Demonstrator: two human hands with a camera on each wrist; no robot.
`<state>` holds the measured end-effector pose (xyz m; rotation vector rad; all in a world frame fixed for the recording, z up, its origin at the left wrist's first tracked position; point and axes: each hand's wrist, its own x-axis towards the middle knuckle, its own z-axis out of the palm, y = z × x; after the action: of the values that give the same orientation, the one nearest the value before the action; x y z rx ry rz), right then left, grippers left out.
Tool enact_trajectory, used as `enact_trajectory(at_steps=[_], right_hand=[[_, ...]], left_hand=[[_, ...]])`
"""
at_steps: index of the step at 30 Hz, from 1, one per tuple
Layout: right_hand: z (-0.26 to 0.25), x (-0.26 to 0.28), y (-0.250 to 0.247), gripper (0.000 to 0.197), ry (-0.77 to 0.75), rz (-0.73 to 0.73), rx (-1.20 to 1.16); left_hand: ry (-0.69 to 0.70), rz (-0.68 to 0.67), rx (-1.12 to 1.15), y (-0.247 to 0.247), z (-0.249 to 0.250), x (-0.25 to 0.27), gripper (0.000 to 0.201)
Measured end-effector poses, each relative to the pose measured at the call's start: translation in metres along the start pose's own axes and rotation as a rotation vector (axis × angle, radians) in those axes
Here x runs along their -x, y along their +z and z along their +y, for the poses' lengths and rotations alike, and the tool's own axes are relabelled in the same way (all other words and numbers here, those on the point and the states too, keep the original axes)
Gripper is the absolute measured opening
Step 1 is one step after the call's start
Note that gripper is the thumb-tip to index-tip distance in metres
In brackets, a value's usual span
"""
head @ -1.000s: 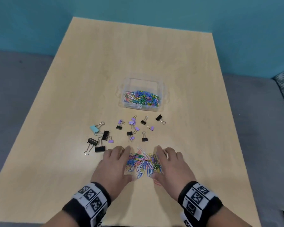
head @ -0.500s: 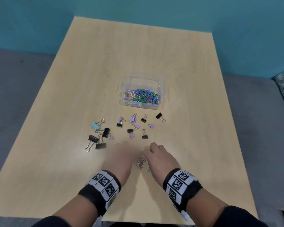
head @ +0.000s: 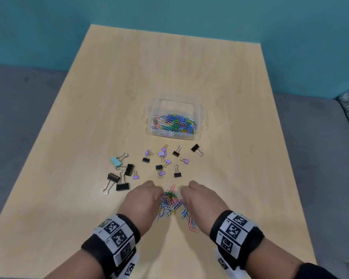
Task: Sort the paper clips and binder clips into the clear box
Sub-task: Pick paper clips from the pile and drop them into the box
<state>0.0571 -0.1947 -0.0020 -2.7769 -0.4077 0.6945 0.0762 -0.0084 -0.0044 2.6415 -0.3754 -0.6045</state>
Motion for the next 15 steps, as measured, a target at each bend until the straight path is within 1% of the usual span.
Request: enact_trajectory(at_steps=[2,5,7,9,10,12,14,15], right_hand=[[0.001,0.001,-0.011,0.003,0.006,0.026,-0.125],[0.006,-0.002,-0.036,0.013,0.038,0.089,-0.415],[0.011,-0.013,-0.056,0.015,0.089,0.150,-0.604],[0.019,-0.034,-0.076,0.014,0.124,0.217,-0.737],[0.024,-0.047,-0.087,0.013,0.126,0.261,-0.742],[0.032,-0.076,-0.109,0.013,0.129,0.349,-0.652],[0.038,-0.102,-0.129,0.014,0.167,0.384,-0.518],[0.039,-0.114,-0.136,0.012,0.184,0.376,-0.466]], left_hand=[[-0.003,0.007,0.102,-0.012,0.005,0.000,0.020],[0.021,0.058,0.213,-0.035,0.012,-0.004,0.016],[0.037,0.105,0.230,-0.052,0.015,-0.016,0.014],[0.059,0.192,0.214,-0.072,0.019,-0.039,0.011],[0.058,0.238,0.204,-0.082,0.020,-0.052,0.011],[0.033,0.310,0.169,-0.101,0.023,-0.086,0.014],[0.003,0.328,0.134,-0.113,0.028,-0.116,0.017],[-0.002,0.323,0.115,-0.118,0.030,-0.129,0.018]])
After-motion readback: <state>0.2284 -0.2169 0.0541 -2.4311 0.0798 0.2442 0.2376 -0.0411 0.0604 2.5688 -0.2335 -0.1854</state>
